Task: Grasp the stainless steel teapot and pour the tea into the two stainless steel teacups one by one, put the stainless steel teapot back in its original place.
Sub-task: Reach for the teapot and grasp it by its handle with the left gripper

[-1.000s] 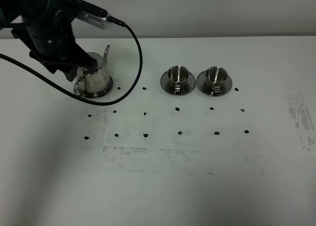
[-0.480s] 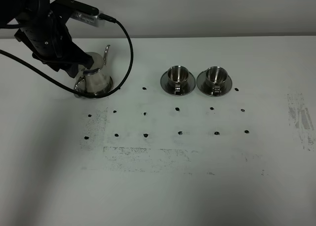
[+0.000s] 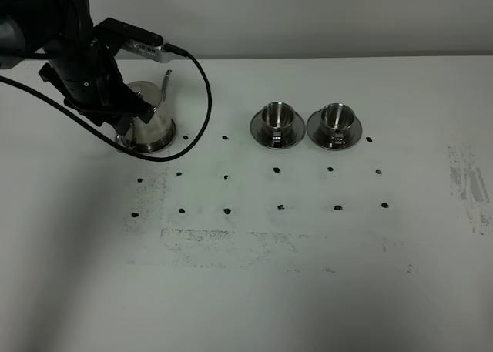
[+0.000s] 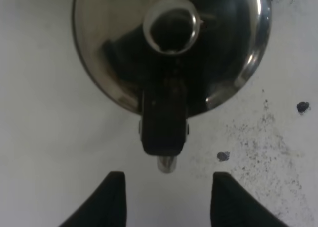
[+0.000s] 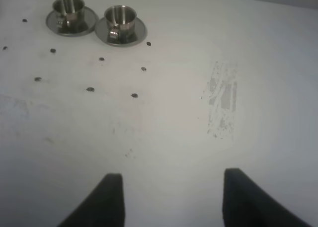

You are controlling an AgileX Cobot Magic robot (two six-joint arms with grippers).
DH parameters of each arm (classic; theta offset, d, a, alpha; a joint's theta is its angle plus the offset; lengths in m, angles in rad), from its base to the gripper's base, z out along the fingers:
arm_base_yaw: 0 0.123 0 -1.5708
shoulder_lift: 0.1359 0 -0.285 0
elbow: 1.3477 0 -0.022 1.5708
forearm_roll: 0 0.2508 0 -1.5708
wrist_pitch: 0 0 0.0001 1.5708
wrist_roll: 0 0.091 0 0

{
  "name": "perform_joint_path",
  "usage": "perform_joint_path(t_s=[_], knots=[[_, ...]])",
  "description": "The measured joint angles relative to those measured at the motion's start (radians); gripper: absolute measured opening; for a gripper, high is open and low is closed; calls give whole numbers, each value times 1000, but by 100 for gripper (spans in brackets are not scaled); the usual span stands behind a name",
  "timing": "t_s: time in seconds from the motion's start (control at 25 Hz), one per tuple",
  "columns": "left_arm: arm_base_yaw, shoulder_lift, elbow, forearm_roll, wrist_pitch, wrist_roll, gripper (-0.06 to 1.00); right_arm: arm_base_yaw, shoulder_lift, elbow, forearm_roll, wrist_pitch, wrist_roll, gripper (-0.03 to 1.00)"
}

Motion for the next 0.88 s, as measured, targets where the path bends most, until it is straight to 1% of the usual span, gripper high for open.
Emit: perform_joint_path(t_s=[0.44, 0.56, 0.88], knots=[[2, 36, 0, -15, -64, 0, 39, 0, 0, 0, 0, 0, 0, 47], [10, 36, 0, -31, -82, 0, 39, 0, 0, 0, 0, 0, 0, 47], [19, 39, 0, -41, -102, 0, 39, 0, 0, 0, 0, 0, 0, 47]])
